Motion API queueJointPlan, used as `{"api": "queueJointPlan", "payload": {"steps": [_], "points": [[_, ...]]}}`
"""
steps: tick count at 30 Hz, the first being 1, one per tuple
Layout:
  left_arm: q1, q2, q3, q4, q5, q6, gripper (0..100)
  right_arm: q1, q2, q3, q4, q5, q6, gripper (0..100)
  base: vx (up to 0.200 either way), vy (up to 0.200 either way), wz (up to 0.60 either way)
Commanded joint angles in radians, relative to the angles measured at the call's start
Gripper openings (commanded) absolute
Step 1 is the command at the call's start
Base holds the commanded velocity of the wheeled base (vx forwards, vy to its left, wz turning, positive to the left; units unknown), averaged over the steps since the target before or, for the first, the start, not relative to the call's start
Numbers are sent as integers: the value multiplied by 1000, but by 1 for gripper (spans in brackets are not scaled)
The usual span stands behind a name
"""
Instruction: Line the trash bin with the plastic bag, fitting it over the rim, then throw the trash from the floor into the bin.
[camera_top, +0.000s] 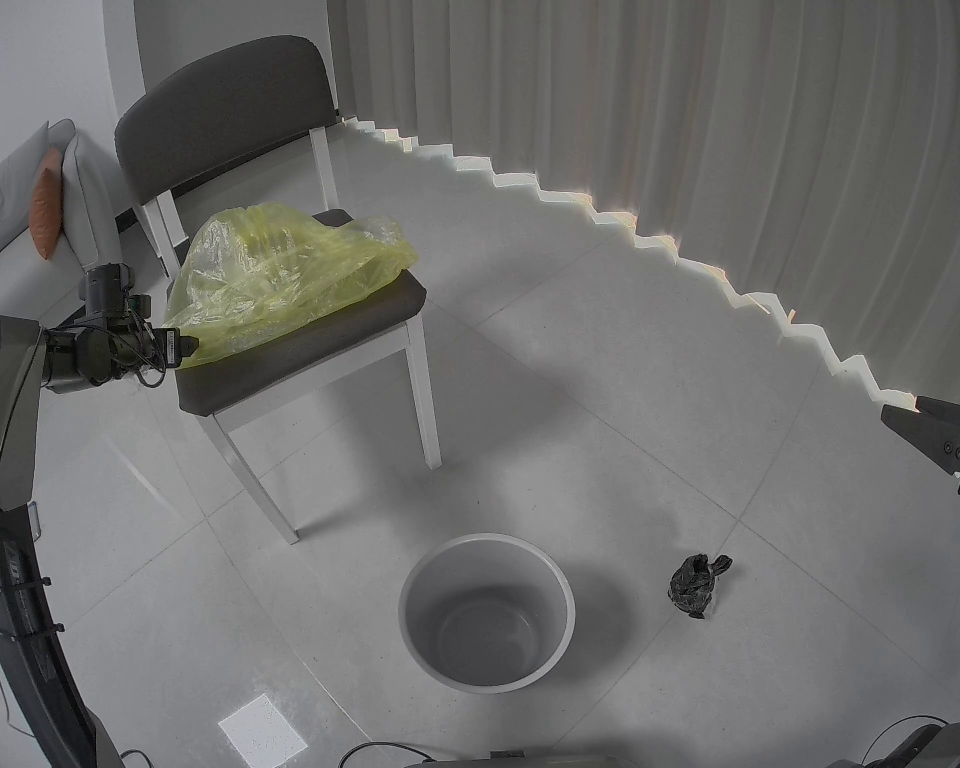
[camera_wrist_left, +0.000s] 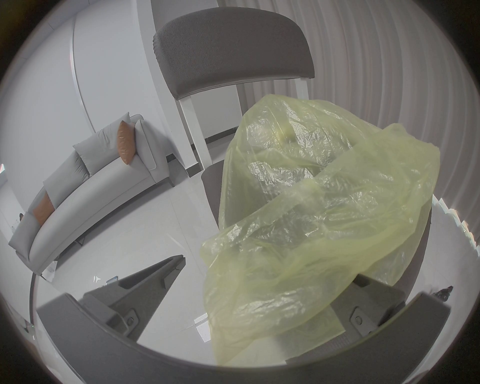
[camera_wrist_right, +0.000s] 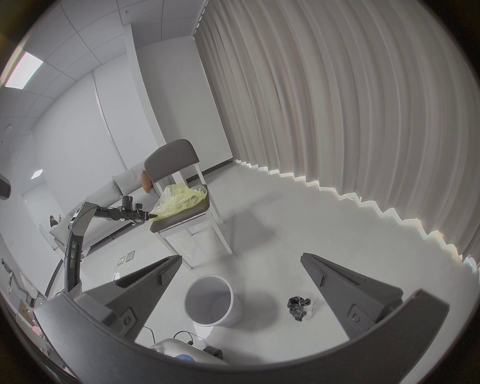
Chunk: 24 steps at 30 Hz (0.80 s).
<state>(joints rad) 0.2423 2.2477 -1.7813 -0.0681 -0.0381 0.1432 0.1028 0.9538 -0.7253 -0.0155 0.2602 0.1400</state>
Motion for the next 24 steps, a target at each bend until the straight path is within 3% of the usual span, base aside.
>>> {"api": "queueJointPlan", "payload": {"steps": [1,7,8,24], "points": [[2,16,-21,-1,-2,-1,100,0,-7,12,-1,1,0,100,0,0,0],[8,32,-33,-30,-16,-2,100,0,-29,40,-1,2,-2,100,0,0,0],[8,32,-27,-45,-17,-1,0,0,-30,43,-3,2,-2,100,0,0,0],[5,-10,16,-81,-36,-65,0,0,-41,15,-20,1,-8,100,0,0,0]]}}
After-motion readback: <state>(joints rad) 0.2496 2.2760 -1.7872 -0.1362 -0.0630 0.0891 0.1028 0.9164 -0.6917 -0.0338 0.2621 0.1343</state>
